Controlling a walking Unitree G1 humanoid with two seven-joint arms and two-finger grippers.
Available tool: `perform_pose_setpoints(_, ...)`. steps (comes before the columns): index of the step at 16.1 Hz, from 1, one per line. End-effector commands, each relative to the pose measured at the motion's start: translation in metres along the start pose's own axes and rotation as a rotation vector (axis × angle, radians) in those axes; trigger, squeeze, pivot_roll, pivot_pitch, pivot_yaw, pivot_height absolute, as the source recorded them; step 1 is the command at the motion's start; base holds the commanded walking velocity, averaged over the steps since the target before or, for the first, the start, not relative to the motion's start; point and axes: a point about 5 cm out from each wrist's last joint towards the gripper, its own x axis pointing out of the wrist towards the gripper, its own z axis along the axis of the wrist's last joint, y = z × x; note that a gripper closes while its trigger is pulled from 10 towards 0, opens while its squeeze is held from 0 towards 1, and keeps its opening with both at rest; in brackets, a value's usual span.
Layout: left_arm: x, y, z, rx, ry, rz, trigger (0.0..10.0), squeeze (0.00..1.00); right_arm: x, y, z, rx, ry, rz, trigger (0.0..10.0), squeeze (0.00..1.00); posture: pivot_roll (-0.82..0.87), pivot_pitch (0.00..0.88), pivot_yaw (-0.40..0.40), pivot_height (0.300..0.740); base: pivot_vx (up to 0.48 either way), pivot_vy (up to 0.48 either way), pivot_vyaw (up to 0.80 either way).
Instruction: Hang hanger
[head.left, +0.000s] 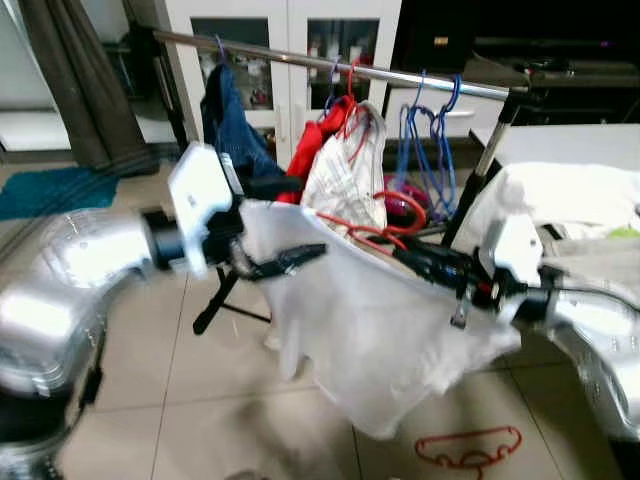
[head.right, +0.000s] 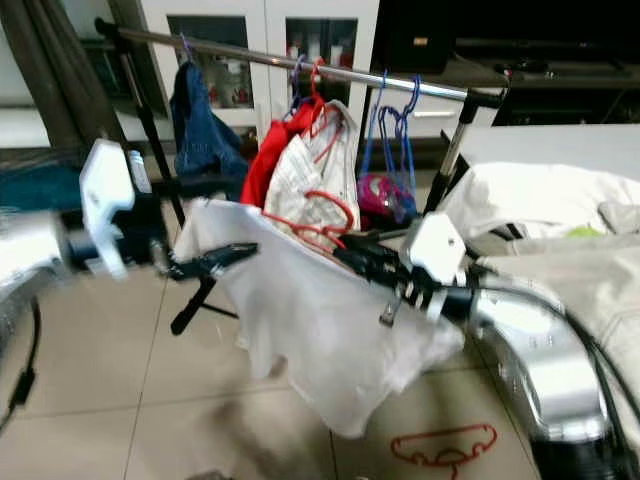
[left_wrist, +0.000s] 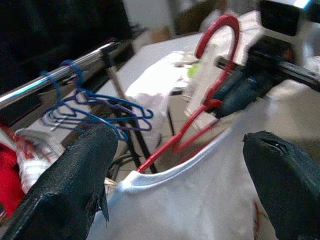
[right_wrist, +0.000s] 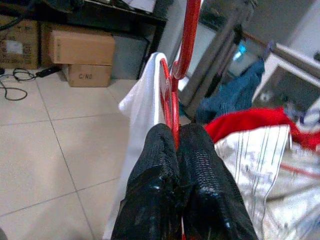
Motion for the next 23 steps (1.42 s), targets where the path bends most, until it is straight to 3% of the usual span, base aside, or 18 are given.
perform_pose_setpoints(1, 0.000, -0.001, -0.002, 0.001, 0.008, -0.061, 10.0, 0.00, 0.002, -0.002, 0.006, -0.035, -0.023, 0.035, 10.0, 0.00, 0.06, 0.000, -0.018, 0.740, 0.000, 0.000, 0.00)
perform_pose_setpoints(5, 0.010, 0.005, -0.023, 0.013, 0.110, -0.190, 10.0, 0.00, 0.006, -0.004, 0.013, -0.084, -0.020, 0.140, 10.0, 0.00, 0.06, 0.000, -0.020, 0.740, 0.000, 0.000, 0.00)
perform_pose_setpoints(6, 0.012, 0.008, -0.027, 0.017, 0.115, -0.193, 4.6, 0.00, 0.007, -0.003, 0.015, -0.107, -0.012, 0.171, 10.0, 0.00, 0.06, 0.000, -0.018, 0.740, 0.000, 0.000, 0.00)
perform_pose_setpoints(7, 0.014, 0.010, -0.029, 0.011, 0.110, -0.199, 0.5, 0.00, 0.007, -0.001, 0.017, -0.128, -0.002, 0.198, 10.0, 0.00, 0.06, 0.000, -0.015, 0.740, 0.000, 0.000, 0.00)
perform_pose_setpoints(8, 0.015, 0.009, -0.029, 0.011, 0.111, -0.214, 0.0, 0.00, 0.007, 0.001, 0.019, -0.143, 0.003, 0.210, 10.0, 0.00, 0.06, 0.000, -0.013, 0.740, 0.000, 0.000, 0.00)
perform_pose_setpoints(15, 0.030, -0.009, -0.039, 0.011, 0.104, -0.332, 0.0, 0.00, 0.009, 0.005, 0.022, -0.216, 0.061, 0.259, 10.0, 0.00, 0.05, 0.000, -0.008, 0.740, 0.000, 0.000, 0.00)
perform_pose_setpoints(23, 0.036, -0.003, -0.047, 0.037, 0.151, -0.309, 0.0, 0.00, 0.011, 0.009, 0.026, -0.245, 0.079, 0.300, 10.0, 0.00, 0.05, 0.000, -0.010, 0.740, 0.000, 0.000, 0.00)
